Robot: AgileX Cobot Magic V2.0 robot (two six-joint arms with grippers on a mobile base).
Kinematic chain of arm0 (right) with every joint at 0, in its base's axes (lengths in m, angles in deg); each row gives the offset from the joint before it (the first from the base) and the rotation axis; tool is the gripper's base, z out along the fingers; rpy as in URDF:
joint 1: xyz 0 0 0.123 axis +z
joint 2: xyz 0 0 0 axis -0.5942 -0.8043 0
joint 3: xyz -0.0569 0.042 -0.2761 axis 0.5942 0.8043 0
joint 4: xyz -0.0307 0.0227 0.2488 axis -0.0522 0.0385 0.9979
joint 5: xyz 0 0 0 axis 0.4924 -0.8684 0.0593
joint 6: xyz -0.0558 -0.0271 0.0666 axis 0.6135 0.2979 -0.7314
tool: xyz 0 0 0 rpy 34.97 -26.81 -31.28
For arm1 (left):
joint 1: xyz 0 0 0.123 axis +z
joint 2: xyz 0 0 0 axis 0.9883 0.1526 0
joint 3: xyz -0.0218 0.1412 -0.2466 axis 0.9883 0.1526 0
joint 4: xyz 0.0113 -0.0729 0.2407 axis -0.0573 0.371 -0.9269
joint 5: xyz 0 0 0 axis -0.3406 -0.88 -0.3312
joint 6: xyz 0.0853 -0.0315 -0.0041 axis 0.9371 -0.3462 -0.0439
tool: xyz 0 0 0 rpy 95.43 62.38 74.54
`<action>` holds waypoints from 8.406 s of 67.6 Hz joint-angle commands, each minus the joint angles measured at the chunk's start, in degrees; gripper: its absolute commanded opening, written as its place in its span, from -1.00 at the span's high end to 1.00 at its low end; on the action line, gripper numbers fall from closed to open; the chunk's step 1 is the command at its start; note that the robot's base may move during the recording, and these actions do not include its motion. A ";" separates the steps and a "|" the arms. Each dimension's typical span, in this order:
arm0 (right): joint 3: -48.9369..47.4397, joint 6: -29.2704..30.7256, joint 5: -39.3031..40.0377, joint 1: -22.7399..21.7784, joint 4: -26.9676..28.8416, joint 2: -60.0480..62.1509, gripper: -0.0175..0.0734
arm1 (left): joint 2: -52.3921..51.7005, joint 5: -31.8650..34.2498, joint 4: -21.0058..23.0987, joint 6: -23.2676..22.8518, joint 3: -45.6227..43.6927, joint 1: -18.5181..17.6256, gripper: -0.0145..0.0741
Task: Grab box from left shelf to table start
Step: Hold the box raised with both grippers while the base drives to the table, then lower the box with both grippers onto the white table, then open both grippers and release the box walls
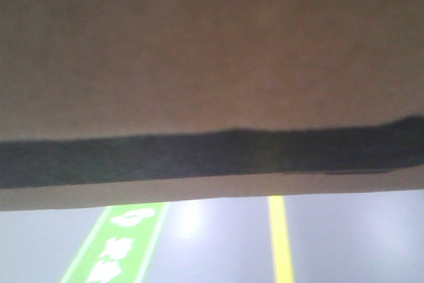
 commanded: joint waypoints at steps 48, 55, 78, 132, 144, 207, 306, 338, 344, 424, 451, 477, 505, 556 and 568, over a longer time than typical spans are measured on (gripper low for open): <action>-1.55 0.76 7.96 -0.26 -2.85 -0.85 0.49 | 0.37 9.89 0.89 -0.45 -2.03 -0.49 0.88; -1.55 0.76 7.96 -0.26 -2.85 -0.85 0.49 | 0.37 9.89 0.89 -0.45 -2.03 -0.49 0.88; -1.55 0.76 7.96 -0.26 -2.85 -0.85 0.49 | 0.37 9.89 0.89 -0.45 -2.03 -0.49 0.88; -1.55 0.76 7.96 -0.26 -2.85 -0.85 0.49 | 0.37 9.89 0.89 -0.45 -2.03 -0.49 0.88; -1.55 0.76 7.96 -0.26 -2.85 -0.85 0.49 | 0.37 9.89 0.89 -0.45 -2.03 -0.49 0.88; -1.55 0.76 7.96 -0.26 -2.85 -0.85 0.49 | 0.37 9.89 0.89 -0.45 -2.03 -0.49 0.88; -1.55 0.76 7.96 -0.26 -2.85 -0.85 0.49 | 0.37 11.46 0.89 -0.45 -2.03 -0.49 0.88; -1.91 0.69 9.44 -0.26 -2.85 -1.58 0.49 | 2.99 14.01 0.23 -0.45 -2.57 -0.49 0.88; -3.32 0.69 8.95 -0.26 -2.85 -3.66 0.49 | 6.44 14.32 -0.08 -0.45 -3.52 -0.49 0.88; -22.47 -0.01 4.34 -0.26 -4.99 -59.37 0.49 | 57.87 17.41 -1.86 -2.61 -10.20 10.65 0.88; -22.36 0.10 5.93 -0.26 -6.75 -65.19 0.48 | 66.34 18.99 -3.53 0.68 -10.85 10.88 0.88; -22.36 0.10 4.63 -0.26 -8.62 -65.19 -0.64 | 66.66 20.12 -2.95 1.43 -10.85 10.88 -0.37; -22.54 -0.38 3.06 -0.26 -11.58 -63.80 -0.78 | 66.66 16.28 0.01 2.57 -17.02 10.88 -0.61; -25.91 -0.38 0.63 -0.26 -11.53 -44.81 -0.21 | 43.86 15.47 1.30 8.84 -17.48 10.88 -0.25; -16.51 -0.32 4.16 -0.26 -11.64 -36.81 0.50 | 33.54 22.09 0.25 8.84 -6.48 10.88 0.32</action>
